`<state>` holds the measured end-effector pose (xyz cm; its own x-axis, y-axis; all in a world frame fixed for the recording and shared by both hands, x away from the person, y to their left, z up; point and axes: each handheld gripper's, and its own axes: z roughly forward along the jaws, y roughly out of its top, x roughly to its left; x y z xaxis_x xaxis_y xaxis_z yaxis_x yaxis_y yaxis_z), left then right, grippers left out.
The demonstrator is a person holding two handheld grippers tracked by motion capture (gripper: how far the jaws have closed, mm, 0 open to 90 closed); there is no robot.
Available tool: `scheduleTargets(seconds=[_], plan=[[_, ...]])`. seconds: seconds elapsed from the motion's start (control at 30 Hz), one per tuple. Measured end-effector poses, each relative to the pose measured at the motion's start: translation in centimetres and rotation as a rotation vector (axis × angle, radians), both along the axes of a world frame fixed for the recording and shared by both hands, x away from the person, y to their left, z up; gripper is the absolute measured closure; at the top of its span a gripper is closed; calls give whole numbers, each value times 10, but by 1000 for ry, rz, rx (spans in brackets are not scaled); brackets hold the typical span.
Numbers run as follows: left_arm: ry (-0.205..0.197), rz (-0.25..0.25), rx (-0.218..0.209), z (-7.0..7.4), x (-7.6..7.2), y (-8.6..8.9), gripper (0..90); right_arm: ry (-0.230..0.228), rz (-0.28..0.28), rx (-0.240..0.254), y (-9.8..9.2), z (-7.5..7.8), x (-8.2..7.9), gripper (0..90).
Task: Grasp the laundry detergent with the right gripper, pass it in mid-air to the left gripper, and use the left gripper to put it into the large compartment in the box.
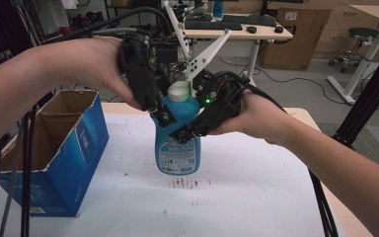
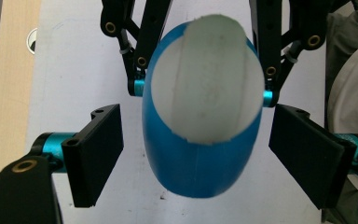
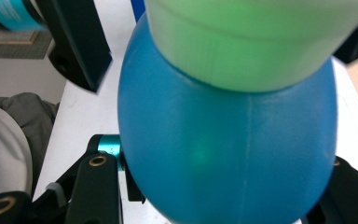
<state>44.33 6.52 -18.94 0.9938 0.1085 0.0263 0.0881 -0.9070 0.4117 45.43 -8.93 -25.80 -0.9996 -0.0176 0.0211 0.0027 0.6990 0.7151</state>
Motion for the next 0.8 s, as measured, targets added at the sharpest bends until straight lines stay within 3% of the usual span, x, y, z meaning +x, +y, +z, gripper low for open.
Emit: scheduleTargets(seconds=[0.6,0.8], plan=[[-7,-3,-3,-3,2,-9,192,-5,6,4,-1,3,-1,451],[-6,-5,0,-4,2,-10,234,-6,3,2,-2,4,-2,451]])
